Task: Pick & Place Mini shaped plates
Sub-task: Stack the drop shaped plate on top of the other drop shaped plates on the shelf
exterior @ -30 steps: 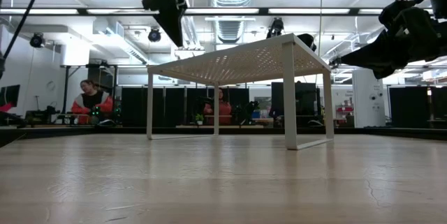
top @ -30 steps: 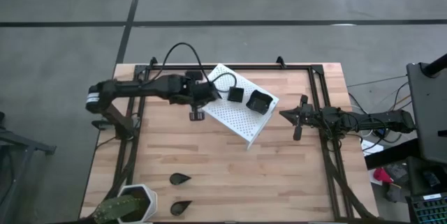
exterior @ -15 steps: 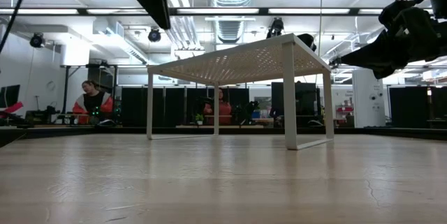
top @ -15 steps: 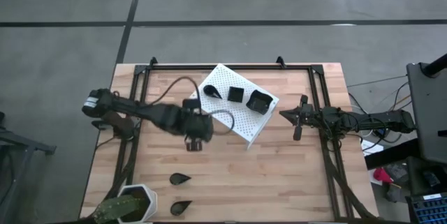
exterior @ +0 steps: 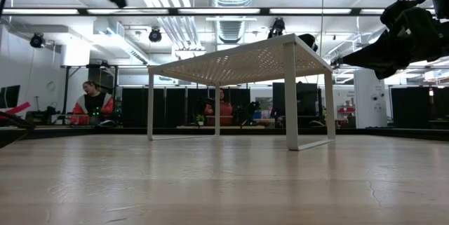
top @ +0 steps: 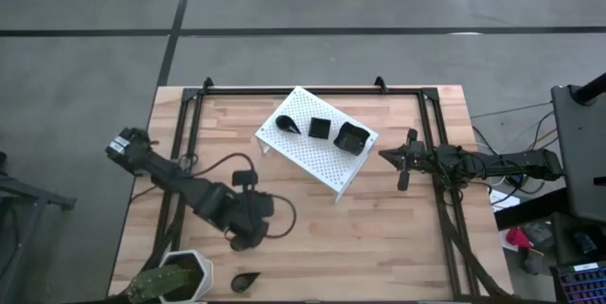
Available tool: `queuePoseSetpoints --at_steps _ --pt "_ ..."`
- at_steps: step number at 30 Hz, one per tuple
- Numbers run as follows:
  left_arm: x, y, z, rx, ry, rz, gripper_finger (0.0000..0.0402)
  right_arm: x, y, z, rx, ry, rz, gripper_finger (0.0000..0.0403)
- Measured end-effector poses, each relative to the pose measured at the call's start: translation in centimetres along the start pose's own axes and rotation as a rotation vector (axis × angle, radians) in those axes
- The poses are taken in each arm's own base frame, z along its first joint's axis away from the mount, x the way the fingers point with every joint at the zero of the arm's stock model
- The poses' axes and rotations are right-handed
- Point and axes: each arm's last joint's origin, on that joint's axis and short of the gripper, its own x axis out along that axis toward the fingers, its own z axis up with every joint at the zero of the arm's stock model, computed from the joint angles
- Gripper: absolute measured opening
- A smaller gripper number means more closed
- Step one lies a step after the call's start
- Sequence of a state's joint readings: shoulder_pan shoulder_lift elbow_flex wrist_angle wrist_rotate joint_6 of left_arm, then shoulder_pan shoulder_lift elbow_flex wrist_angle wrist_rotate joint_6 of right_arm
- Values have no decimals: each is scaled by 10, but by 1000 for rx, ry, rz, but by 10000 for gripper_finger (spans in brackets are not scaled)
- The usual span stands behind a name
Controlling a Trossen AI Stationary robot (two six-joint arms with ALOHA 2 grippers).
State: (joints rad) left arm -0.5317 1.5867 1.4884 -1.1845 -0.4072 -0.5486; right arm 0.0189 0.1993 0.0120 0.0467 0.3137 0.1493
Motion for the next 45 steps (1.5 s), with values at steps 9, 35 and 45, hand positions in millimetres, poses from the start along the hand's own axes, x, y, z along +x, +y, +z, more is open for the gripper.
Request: queuePoseSetpoints --at_steps 9,35,45 --pt "14 -22 -25 -88 45 -29 85 0 0 0 0 0 1 8" --pt "48 -83 -96 -166 153 -329 85 0 0 0 0 0 1 8" --pt "67 -84 -112 -173 139 -345 85 0 0 0 0 0 0 8"
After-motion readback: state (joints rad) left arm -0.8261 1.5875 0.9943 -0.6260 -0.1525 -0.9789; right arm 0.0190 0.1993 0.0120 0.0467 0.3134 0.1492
